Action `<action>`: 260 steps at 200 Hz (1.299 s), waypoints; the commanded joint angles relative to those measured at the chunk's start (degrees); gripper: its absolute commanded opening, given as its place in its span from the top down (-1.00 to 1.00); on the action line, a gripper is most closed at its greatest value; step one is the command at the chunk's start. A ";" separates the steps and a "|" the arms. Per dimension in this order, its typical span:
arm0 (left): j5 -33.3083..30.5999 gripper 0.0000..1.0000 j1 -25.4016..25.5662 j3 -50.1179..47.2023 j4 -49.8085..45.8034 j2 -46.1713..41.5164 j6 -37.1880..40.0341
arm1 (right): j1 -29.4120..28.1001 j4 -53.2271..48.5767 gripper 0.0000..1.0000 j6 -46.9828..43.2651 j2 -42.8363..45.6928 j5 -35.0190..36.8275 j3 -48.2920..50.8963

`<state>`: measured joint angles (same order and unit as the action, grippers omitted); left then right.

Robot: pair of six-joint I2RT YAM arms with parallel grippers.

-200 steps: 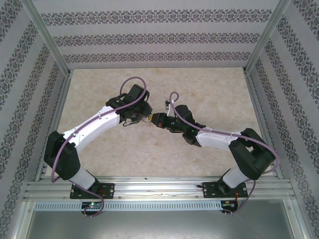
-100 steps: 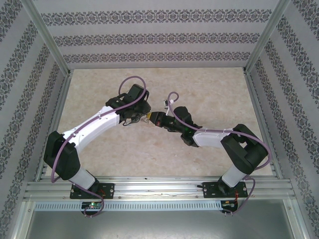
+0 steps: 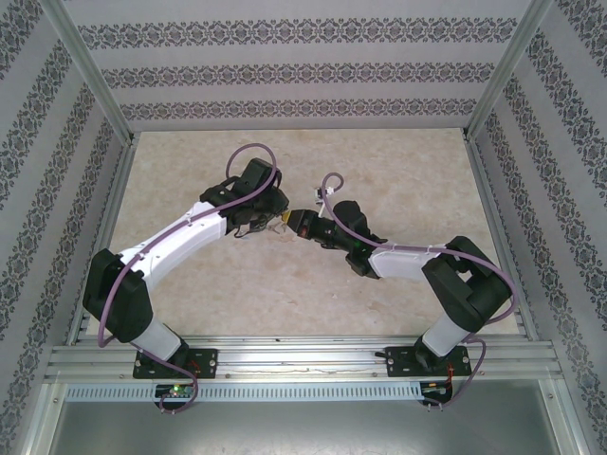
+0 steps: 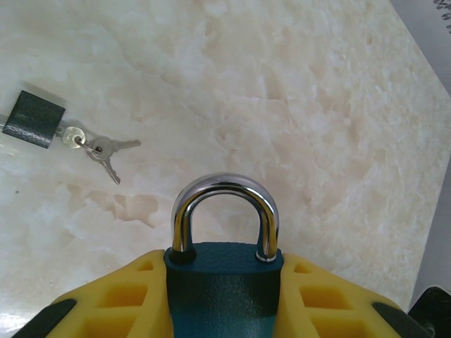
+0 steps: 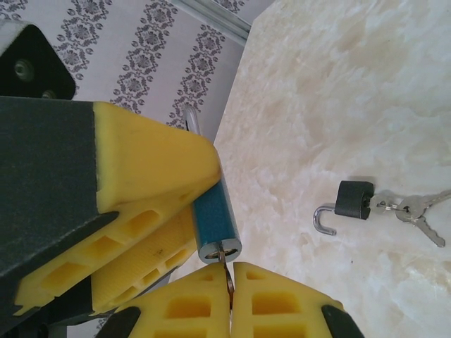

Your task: Unlock with the key

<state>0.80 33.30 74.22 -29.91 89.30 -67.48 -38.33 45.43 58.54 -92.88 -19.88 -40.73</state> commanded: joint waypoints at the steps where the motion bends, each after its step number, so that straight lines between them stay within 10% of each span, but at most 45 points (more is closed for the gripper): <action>1: 9.91 0.52 -0.72 -1.72 1.11 -1.72 0.79 | 2.05 1.94 1.00 -1.18 3.05 3.49 -0.85; 70: 9.38 0.52 -4.27 0.93 0.57 -1.57 3.24 | 3.54 -7.93 0.50 -4.57 11.08 3.43 3.65; 134: 12.30 0.51 -4.38 -1.59 7.89 -2.85 2.52 | 1.48 -20.19 0.36 -11.39 18.41 4.67 3.20; 260: 18.63 0.51 -4.22 -6.85 20.89 -6.05 0.16 | 2.07 -12.69 0.23 -6.45 13.20 1.87 -0.04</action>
<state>17.63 29.50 67.68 -14.59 85.86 -66.43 -36.86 29.87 51.27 -78.76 -16.78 -38.20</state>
